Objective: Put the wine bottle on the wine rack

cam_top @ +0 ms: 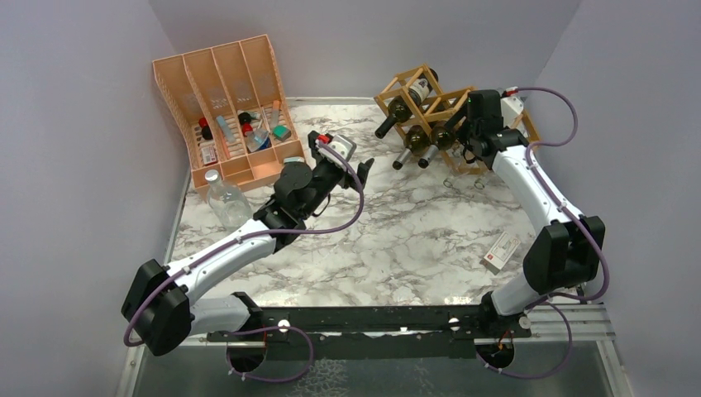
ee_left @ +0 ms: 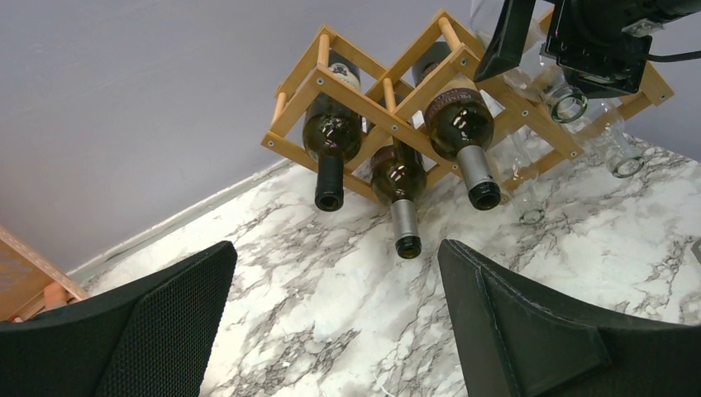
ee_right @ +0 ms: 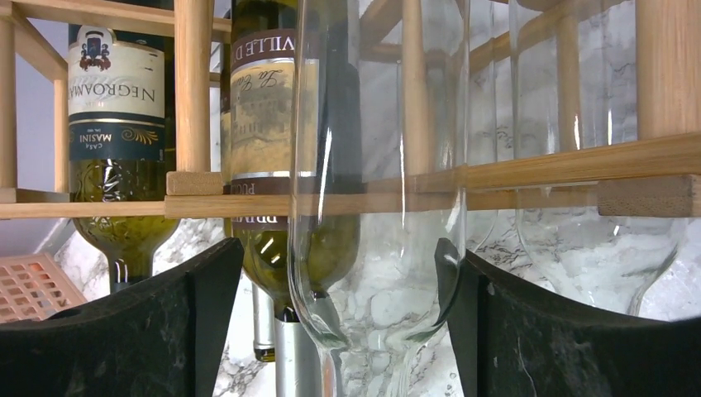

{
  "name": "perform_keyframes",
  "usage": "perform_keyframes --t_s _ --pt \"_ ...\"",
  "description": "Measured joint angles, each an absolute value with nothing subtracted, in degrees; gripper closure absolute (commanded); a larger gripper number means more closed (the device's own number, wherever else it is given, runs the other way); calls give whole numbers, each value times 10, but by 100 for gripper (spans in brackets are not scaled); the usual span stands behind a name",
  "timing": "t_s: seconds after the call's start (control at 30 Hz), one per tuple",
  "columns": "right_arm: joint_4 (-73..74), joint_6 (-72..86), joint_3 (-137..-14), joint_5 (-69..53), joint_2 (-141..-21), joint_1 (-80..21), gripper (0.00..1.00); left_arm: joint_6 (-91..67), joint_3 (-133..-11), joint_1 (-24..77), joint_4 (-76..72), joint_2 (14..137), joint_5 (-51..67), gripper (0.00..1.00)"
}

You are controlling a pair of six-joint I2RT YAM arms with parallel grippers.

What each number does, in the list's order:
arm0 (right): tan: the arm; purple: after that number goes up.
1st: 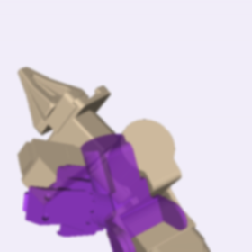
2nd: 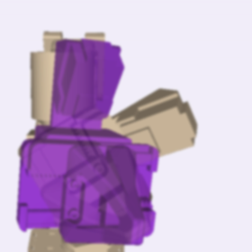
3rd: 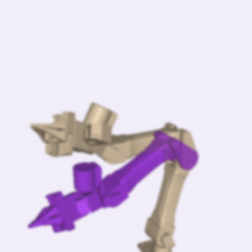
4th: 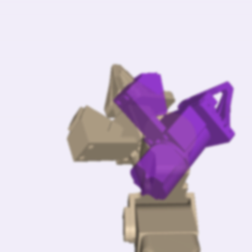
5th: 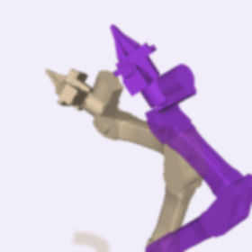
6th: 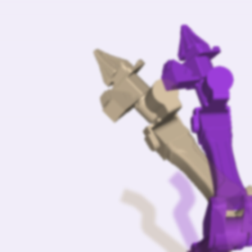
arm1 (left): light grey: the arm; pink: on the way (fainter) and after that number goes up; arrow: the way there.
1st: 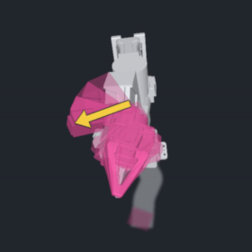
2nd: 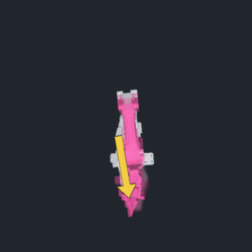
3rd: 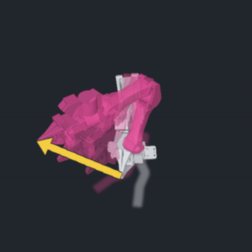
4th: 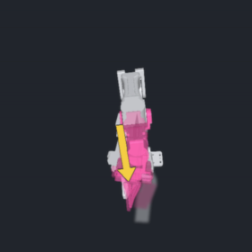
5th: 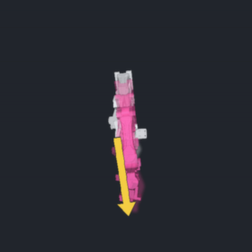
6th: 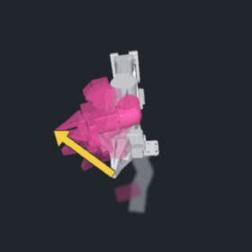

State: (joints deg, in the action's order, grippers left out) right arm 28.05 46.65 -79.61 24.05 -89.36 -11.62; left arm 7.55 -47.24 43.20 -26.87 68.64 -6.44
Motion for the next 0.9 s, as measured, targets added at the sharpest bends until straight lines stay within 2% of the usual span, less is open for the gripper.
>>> perform_keyframes --t_s 0.23,0.53,0.7,0.9 --pt "285 464 -790 246 -877 -116 9 52 -501 431 -253 701 -78 1" --pt "275 427 -756 243 -771 -116 11 -9 -539 423 -216 727 -147 1" --pt "239 373 -721 181 -710 -116 18 -15 -554 392 -171 728 -156 1" --pt "211 329 -681 63 -648 -116 21 -13 -590 351 -103 718 -245 1"
